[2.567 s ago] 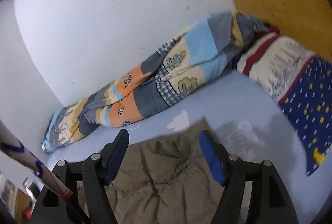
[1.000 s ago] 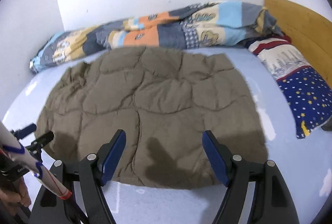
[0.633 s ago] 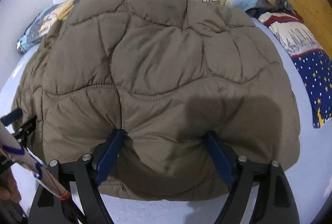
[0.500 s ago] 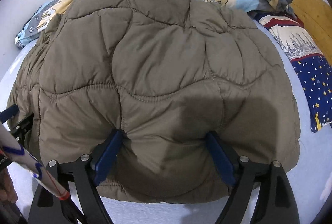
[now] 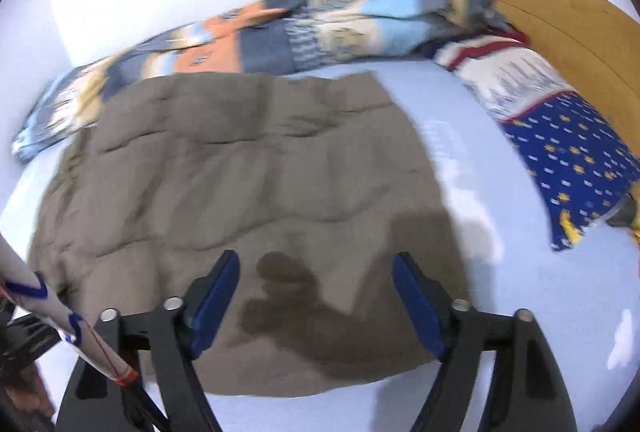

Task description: Fold large clothes

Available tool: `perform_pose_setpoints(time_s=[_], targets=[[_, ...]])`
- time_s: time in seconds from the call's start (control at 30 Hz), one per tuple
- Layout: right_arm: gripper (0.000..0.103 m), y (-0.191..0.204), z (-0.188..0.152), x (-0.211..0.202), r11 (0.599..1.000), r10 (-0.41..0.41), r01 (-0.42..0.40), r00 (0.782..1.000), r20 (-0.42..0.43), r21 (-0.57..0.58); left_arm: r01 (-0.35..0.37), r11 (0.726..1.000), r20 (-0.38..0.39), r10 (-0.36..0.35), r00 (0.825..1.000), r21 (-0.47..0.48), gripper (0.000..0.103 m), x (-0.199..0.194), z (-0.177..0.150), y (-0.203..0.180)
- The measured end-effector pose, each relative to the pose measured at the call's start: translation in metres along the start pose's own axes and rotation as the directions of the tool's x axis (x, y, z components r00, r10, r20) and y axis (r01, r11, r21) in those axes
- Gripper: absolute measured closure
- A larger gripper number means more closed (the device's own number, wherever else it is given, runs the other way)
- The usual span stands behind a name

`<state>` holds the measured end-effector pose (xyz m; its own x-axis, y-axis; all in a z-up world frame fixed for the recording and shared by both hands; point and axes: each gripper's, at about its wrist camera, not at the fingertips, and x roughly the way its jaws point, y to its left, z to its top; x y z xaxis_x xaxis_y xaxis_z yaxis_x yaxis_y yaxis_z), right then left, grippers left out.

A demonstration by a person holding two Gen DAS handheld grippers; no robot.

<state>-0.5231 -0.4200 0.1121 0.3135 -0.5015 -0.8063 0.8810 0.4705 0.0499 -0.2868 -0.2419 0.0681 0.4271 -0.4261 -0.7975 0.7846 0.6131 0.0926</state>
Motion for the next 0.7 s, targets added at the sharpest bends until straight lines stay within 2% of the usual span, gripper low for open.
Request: perform_pose_setpoints(time_s=[0.03, 0.07, 0.17, 0.3, 0.53, 0.7], targets=[[0.036, -0.006, 0.000, 0.006, 1.000, -0.005, 0.006, 1.000, -0.019, 0.021, -0.001, 1.000, 0.000, 0.001, 1.000, 0.001, 0.020, 0.000, 0.000, 0.000], [0.038, -0.011, -0.002, 0.014, 0.999, 0.002, 0.001, 0.999, -0.046, 0.051, -0.001, 1.000, 0.000, 0.001, 1.000, 0.002, 0.020, 0.000, 0.000, 0.000], [0.037, -0.014, -0.007, 0.036, 0.998, 0.018, -0.011, 0.994, -0.110, 0.068, -0.004, 1.000, 0.001, 0.004, 1.000, 0.008, 0.020, 0.000, 0.000, 0.001], [0.036, -0.009, -0.007, 0.041, 0.999, -0.010, 0.016, 0.993, -0.117, 0.052, -0.006, 1.000, 0.001, 0.006, 1.000, 0.011, 0.020, 0.001, 0.000, -0.001], [0.035, -0.017, -0.007, 0.041, 0.997, 0.009, 0.002, 0.991, -0.136, 0.076, -0.007, 1.000, 0.001, 0.007, 1.000, 0.011, 0.020, 0.001, -0.001, -0.001], [0.035, -0.023, -0.001, 0.020, 0.992, 0.051, -0.041, 0.995, -0.083, 0.116, -0.008, 1.000, 0.000, 0.008, 1.000, 0.010, 0.020, 0.001, 0.000, -0.002]])
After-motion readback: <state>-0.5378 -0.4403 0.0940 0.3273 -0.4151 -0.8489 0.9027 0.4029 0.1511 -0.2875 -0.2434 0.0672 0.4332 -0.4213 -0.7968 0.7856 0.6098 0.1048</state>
